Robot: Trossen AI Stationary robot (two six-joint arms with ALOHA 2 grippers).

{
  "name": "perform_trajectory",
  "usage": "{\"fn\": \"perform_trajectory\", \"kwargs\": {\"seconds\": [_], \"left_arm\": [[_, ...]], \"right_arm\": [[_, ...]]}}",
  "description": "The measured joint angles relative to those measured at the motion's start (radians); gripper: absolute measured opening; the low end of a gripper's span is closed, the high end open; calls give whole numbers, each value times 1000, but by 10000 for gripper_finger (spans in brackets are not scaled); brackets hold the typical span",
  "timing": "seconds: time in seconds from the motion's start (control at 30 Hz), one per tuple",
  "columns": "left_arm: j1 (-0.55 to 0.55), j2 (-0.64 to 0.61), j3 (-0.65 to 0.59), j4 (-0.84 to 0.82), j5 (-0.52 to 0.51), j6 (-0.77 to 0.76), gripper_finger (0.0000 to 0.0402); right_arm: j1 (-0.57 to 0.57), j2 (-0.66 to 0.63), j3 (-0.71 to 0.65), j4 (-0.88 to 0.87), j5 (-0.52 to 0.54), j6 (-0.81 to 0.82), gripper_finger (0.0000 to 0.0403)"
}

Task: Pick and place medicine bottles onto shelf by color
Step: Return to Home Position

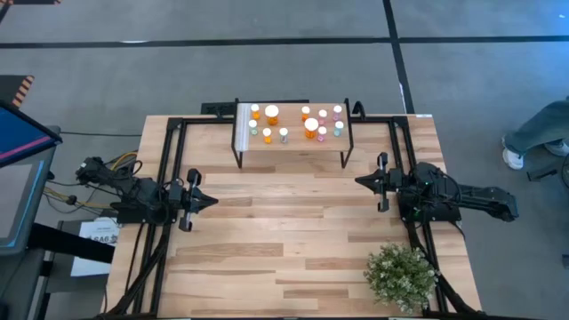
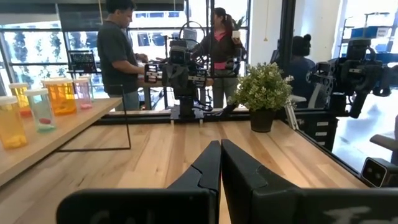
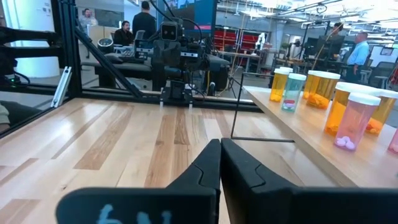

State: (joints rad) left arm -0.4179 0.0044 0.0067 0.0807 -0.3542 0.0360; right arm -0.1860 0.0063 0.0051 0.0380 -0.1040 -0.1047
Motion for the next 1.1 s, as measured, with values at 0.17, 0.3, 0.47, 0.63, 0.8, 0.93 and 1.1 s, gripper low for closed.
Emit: {"fn": "perform_trajectory", "kwargs": {"seconds": [0.17,0.3,0.47,0.63,0.8,0.93,1.1], "left_arm": [[0,0,0,0,0,-4,0],[0,0,0,0,0,-4,0],[0,0,0,0,0,-5,0],[0,0,0,0,0,-5,0],[0,0,0,0,0,-5,0],[0,0,0,0,0,-6,0],[0,0,0,0,0,-6,0]], "right_arm": [[0,0,0,0,0,0,31],[0,0,0,0,0,0,32],[0,0,0,0,0,0,29],[0,0,0,0,0,0,29],[0,0,0,0,0,0,28],[0,0,0,0,0,0,27],[0,0,0,0,0,0,29]]}}
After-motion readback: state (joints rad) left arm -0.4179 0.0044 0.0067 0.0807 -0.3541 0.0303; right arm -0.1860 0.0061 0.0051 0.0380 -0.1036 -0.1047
